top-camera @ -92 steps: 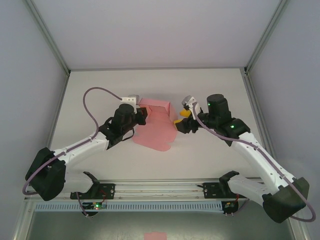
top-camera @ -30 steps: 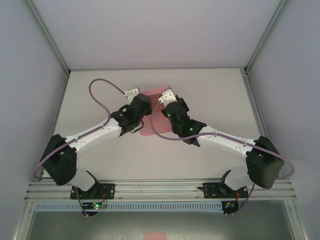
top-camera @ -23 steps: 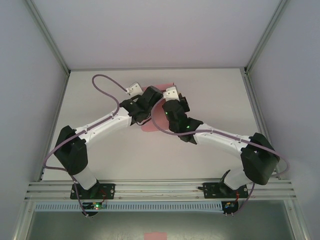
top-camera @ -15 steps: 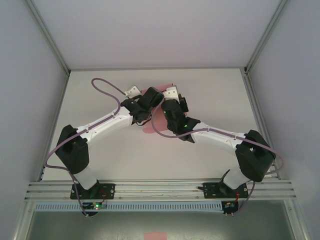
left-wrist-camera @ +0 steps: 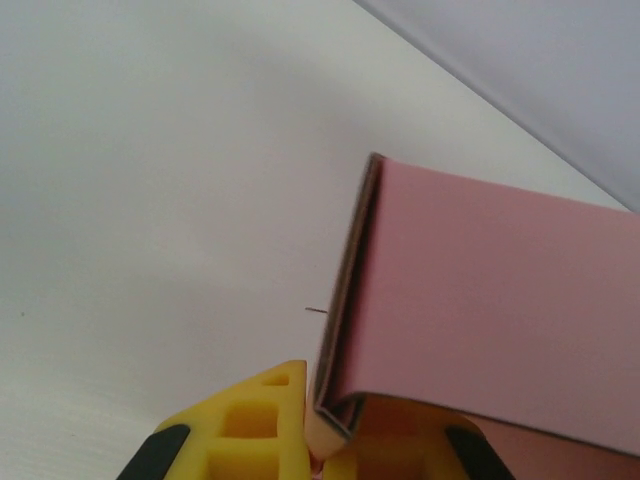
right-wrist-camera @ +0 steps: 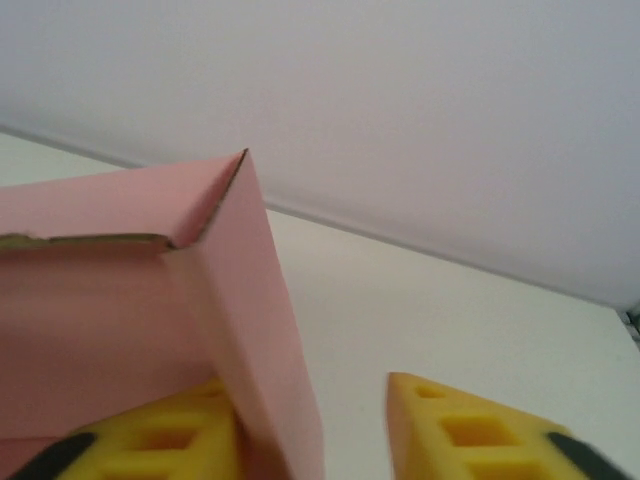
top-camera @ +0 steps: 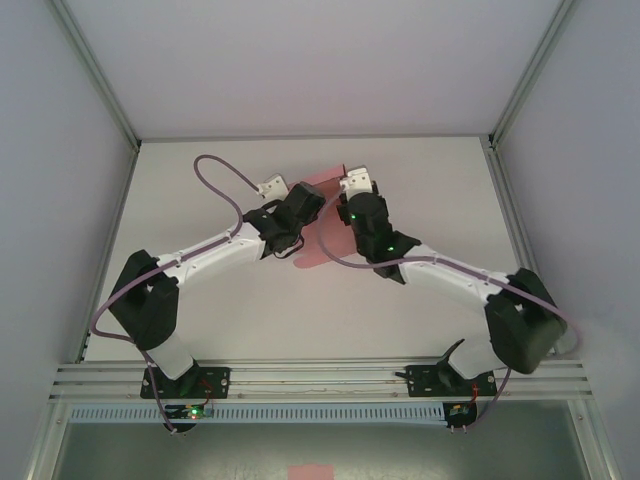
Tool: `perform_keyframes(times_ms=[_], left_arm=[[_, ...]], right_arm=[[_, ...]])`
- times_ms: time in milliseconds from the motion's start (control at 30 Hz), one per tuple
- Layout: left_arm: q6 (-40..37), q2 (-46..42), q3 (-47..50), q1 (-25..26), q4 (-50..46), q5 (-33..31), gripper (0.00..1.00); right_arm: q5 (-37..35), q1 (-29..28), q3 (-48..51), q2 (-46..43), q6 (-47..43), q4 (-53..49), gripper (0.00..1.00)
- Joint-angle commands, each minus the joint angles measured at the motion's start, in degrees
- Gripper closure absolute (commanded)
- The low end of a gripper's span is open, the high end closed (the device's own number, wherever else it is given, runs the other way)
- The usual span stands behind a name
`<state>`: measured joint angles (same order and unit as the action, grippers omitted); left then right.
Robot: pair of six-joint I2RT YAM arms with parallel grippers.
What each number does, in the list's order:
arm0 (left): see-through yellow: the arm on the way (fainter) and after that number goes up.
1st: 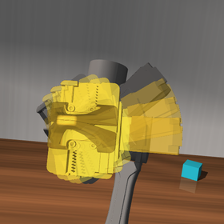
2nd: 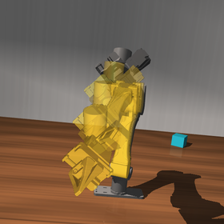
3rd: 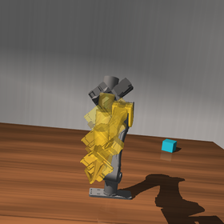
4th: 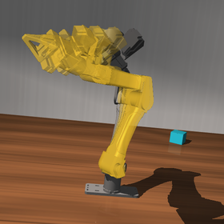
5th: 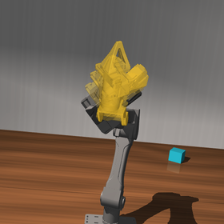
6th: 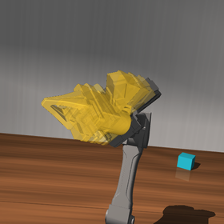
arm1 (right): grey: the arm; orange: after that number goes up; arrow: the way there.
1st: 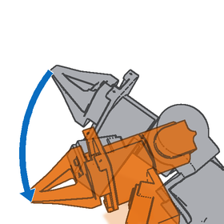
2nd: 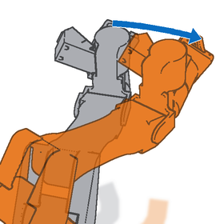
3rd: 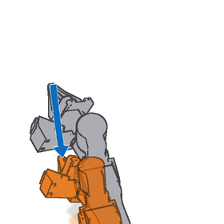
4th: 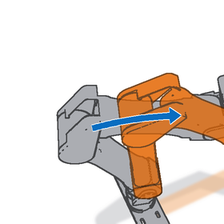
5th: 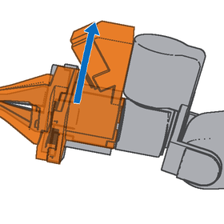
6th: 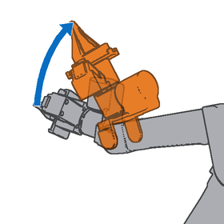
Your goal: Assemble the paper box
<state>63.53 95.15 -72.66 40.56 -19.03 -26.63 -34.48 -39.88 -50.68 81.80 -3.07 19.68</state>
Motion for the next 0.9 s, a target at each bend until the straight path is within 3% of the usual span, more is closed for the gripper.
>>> perform_keyframes(times_ms=[0,167,267,400,500,533,567,667,700,867], left_arm=[[-2.6,-2.2,1.8,-1.7,-3.0,-4.6,1.0],[-4.0,-2.8,2.5,-1.8,-2.4,-4.0,1.0],[-5.5,-3.3,2.9,-1.8,-1.4,-2.7,1.0],[-8.9,-4.8,5.2,-1.8,2.9,-0.4,1.0],[-12.6,-6.7,7.4,-1.8,6.9,2.1,1.0],[-13.3,-7.5,8.2,-1.9,7.8,2.6,1.0],[-14.5,-8.6,9.1,-1.9,8.8,3.2,1.0],[-17.6,-11.5,11.2,-1.8,11.0,5.4,1.0],[-18.6,-12.4,11.9,-1.8,11.9,6.2,1.0],[-21.3,-15.8,15.2,-1.9,16.9,11.0,1.0]], right_arm=[[4.8,2.3,1.8,-8.5,0.6,1.4,0.49],[18.4,2.6,2.9,-17.1,0.3,-6.2,0.3],[22.5,2.7,4.4,-22.3,0.5,-7.7,0.19],[21.3,4.5,5.8,-27.7,1.2,-10.3,0.16],[25.6,13.9,2.1,-28.5,9.3,-20.4,0.2],[29.2,18.1,0.7,-28.2,11.1,-23.4,0.19],[37.3,23.4,0.2,-27.7,10.3,-24.6,0.18],[68.9,34.7,0.7,-25.3,1.0,-24.8,0.17],[75.6,36.4,0.8,-24.1,-1.4,-24.5,0.17],[88.5,36.9,-4.3,-15.2,-9.9,-26.9,0.25]])
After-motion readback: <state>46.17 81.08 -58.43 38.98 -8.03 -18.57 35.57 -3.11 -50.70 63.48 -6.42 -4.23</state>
